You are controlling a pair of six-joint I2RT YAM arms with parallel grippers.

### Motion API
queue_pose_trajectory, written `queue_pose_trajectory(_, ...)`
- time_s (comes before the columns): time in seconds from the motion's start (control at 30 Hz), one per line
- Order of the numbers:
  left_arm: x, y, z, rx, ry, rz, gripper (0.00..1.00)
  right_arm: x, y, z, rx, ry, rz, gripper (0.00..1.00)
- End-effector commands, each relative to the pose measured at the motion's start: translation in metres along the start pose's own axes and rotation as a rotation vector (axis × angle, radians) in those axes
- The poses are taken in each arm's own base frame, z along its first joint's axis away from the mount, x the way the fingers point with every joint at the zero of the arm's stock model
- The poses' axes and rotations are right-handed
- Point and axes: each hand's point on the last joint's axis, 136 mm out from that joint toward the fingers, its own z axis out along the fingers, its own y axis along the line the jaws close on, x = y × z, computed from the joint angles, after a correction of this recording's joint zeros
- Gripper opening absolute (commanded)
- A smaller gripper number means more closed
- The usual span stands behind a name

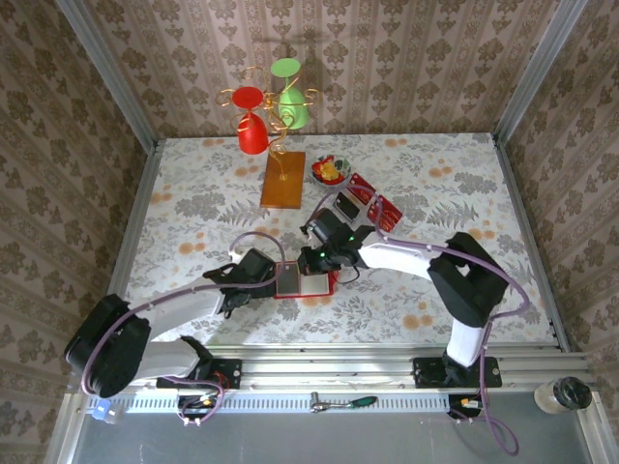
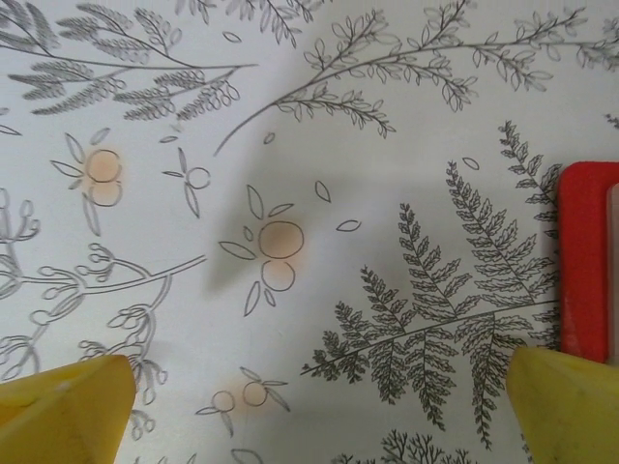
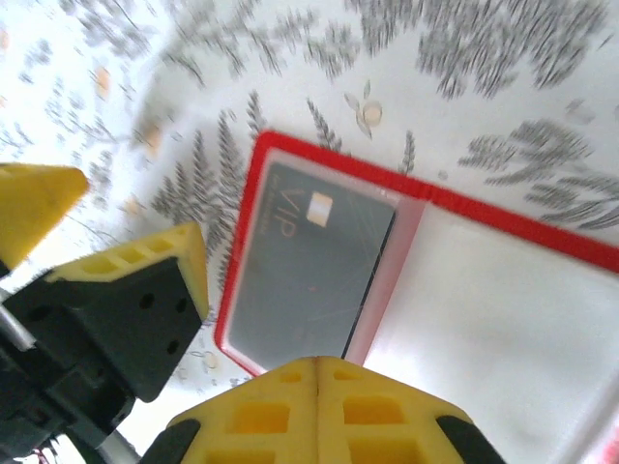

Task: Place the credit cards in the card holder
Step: Insert the credit card into the card slot, then flip over the card slot on the card holder.

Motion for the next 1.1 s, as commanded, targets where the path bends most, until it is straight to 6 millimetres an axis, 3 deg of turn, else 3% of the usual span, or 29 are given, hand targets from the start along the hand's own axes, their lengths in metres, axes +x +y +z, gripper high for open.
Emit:
queue_pose_trajectory(0.0,-0.010,0.001,-0.013,0.006,-0.012,0.017,1.00,-0.003,-0.011,-0.021,0.035,-0.029,-0.007,0.14)
queue_pose_trajectory(0.23,-0.025,-0.007,-0.029,0.059,-0.051,0.005,1.00,-0.010,-0.029,-0.046,0.122,-0.094,-0.011,0.37)
queue_pose_trajectory(0.57,-0.035,-0.031,-0.039,0.125,-0.078,-0.006,1.00,-0.017,-0.058,-0.067,0.232,-0.172,-0.009,0.41)
queue_pose_trajectory(0.8,-0.037,-0.054,-0.040,0.160,-0.082,0.012,1.00,-0.018,-0.059,-0.062,0.168,-0.136,0.027,0.28)
queue_pose_trajectory(1.07,-0.036,-0.079,-0.038,0.188,-0.077,0.041,1.00,-0.011,-0.050,-0.028,0.073,-0.046,0.040,0.07)
